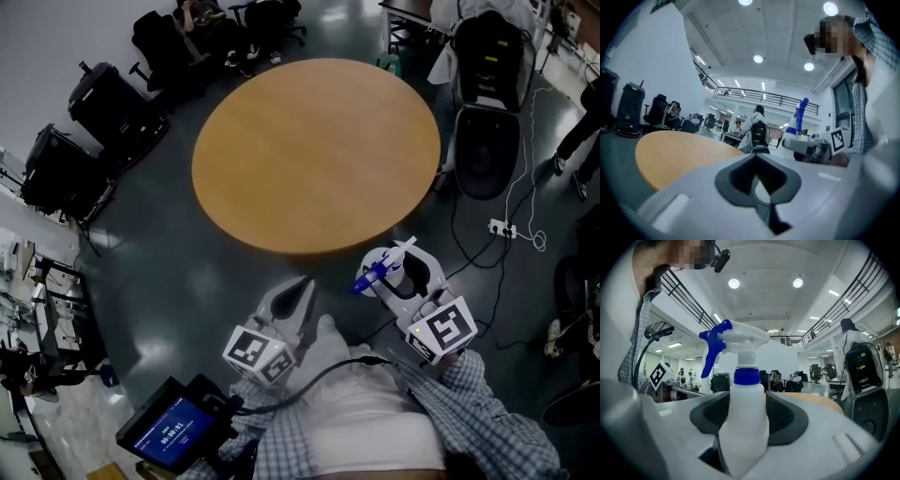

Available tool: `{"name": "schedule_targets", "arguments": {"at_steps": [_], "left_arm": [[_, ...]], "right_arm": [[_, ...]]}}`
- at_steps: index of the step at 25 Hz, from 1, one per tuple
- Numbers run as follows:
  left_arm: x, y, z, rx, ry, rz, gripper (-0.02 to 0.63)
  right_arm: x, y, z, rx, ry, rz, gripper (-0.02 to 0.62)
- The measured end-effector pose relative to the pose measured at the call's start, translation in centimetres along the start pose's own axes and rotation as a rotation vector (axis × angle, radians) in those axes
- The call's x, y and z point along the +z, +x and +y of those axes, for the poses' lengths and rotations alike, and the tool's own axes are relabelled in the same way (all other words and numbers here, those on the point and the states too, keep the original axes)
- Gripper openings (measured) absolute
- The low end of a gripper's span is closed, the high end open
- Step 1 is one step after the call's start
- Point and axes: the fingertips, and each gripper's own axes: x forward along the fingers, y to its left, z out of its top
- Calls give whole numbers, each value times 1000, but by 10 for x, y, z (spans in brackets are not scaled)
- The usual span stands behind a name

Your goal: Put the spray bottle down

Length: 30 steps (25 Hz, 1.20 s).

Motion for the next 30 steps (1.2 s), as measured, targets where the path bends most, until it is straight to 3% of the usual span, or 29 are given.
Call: {"name": "schedule_targets", "arguments": {"at_steps": [4, 10, 15, 22, 26, 30], "left_arm": [[17, -4, 31, 19, -6, -16, 2], [22, -6, 40, 5, -8, -18, 2], [34, 59, 92, -29, 9, 4, 2], [77, 139, 165, -91, -13, 28, 2], [85, 156, 201, -68, -77, 36, 2], [96, 183, 232, -22, -91, 35, 2]], "right_arm": [[3, 29, 0, -9, 2, 9, 236], [8, 31, -1, -51, -4, 21, 236], [-3, 93, -65, -91, 1, 14, 236], [20, 206, -152, -127, -27, 15, 236], [27, 268, -181, -94, -60, 38, 235], [34, 327, -221, -60, -59, 27, 235]]}}
